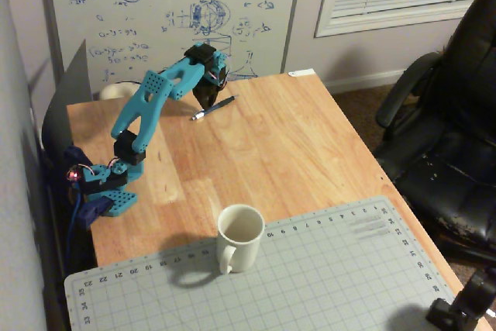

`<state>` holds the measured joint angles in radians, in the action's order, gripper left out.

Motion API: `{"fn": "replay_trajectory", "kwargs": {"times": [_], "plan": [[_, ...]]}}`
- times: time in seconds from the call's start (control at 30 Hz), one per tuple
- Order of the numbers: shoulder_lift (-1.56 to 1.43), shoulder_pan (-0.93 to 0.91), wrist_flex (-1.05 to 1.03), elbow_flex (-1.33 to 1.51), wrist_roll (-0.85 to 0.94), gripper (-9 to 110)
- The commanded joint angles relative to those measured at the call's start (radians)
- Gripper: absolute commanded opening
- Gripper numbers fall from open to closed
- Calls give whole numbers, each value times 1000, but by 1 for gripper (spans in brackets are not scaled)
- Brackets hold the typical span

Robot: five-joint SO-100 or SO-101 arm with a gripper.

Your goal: Touch the pen.

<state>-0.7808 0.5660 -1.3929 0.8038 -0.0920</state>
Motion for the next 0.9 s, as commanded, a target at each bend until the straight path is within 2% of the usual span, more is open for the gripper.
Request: {"fn": "replay_trajectory", "kwargs": {"times": [0.0, 0.87], "plan": [[-120, 20, -2, -12, -6, 1], [-104, 11, 8, -14, 2, 1]]}}
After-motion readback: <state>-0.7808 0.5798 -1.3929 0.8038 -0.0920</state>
